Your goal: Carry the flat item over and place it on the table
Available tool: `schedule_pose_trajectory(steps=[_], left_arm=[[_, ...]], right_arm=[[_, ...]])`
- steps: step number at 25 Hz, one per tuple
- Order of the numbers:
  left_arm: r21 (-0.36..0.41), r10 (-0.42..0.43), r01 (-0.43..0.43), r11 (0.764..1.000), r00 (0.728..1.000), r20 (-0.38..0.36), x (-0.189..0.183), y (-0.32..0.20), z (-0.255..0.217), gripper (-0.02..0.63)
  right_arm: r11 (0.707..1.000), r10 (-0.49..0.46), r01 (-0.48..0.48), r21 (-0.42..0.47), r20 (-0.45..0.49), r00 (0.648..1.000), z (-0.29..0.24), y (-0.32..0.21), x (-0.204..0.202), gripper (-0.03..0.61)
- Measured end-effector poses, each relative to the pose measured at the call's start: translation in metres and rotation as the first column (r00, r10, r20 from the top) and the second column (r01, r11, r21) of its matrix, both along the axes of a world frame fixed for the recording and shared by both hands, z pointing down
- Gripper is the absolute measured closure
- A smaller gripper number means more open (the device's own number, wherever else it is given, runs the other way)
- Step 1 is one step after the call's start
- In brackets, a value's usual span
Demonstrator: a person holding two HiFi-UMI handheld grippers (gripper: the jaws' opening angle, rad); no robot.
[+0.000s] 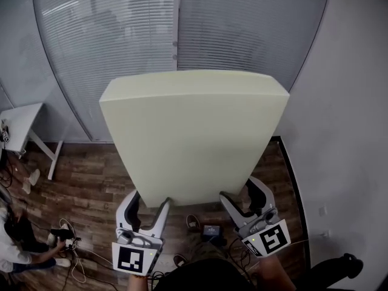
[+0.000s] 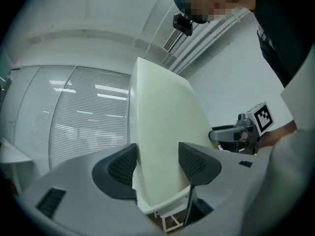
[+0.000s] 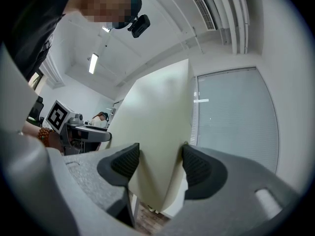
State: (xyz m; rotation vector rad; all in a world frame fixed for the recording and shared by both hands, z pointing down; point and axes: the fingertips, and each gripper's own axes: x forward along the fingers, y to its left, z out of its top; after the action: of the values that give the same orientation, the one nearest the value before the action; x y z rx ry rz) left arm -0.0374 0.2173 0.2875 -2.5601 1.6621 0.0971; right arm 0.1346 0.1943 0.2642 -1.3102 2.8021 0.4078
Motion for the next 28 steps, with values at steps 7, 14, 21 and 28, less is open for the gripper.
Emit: schedule_pose_trajectory(steps=[7,14,21,28], left_arm=[[0.002,0.003,-0.003,1.000,1.000,-0.002,-0.007,-0.044,-0.007,0.348],[0.000,-0.005,0.005,1.000,1.000,0.004,-0.013,-0.090,-0.013,0.348],[-0.009,0.000,0.000,1.000,1.000,0.027,-0.001,-0.146,-0.016,0.348],[-0.037,-0.013,0.013,0.999,1.000,0.018,0.013,-0.205,-0.014,0.348]], right_arm=[[1.000,-0.001,0.001,-0.007,0.013,1.000,-0.005,-0.045,-0.007,0.307],[1.000,-0.006,0.005,0.018,0.021,1.000,-0.014,-0.091,-0.012,0.307],[1.000,-0.015,0.015,-0.008,0.049,0.999,-0.010,-0.151,0.000,0.307],[0.999,-0.041,0.044,-0.032,0.068,0.997,-0.006,-0.212,0.014,0.307]])
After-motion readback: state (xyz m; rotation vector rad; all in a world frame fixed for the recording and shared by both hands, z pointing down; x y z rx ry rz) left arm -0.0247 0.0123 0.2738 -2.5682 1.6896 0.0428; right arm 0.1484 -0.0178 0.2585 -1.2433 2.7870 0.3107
